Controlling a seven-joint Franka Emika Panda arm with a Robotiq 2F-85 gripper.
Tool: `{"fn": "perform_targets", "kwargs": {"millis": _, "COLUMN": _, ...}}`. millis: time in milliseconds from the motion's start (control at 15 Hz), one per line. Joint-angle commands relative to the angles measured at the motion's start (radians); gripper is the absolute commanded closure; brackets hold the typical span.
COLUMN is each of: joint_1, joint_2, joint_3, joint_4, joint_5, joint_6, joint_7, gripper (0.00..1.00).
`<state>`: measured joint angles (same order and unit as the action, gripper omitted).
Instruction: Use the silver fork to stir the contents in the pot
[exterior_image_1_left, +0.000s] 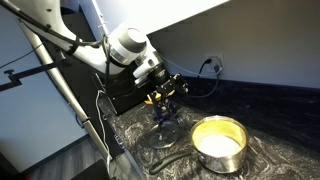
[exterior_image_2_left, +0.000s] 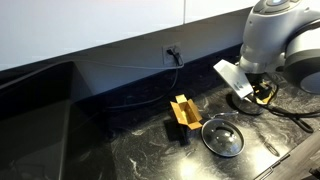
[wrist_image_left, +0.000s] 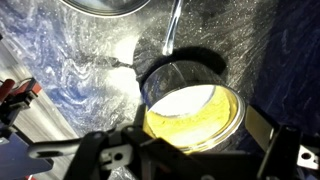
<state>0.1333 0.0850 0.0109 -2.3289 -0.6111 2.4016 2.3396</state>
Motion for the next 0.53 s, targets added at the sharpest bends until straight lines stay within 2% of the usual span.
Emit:
{"fn": "perform_targets", "kwargs": {"millis": 0, "joint_1": -0.037, "joint_2": -0.160, "joint_3": 0.008, "joint_4": -0.102, "joint_5": 0.091, "joint_6": -0.008, "joint_7": -0.117, "gripper": 0.00}}
{"fn": "perform_targets", "kwargs": {"millis": 200, "joint_1": -0.064, "joint_2": -0.232, "joint_3": 0.013, "joint_4": -0.141, "joint_5": 0.155, "joint_6": -0.009, "joint_7": -0.200, "gripper": 0.00}}
{"fn": "perform_targets", "kwargs": {"millis": 267, "joint_1": -0.070, "joint_2": -0.162, "joint_3": 0.027, "joint_4": -0.091, "joint_5": 0.117, "joint_6": -0.001, "joint_7": -0.151, "gripper": 0.00}}
{"fn": "perform_targets", "kwargs": {"millis": 467, "joint_1": -0.086, "joint_2": -0.206, "joint_3": 0.032, "joint_4": -0.121, "joint_5": 0.136, "joint_6": 0.000, "joint_7": -0.182, "gripper": 0.00}}
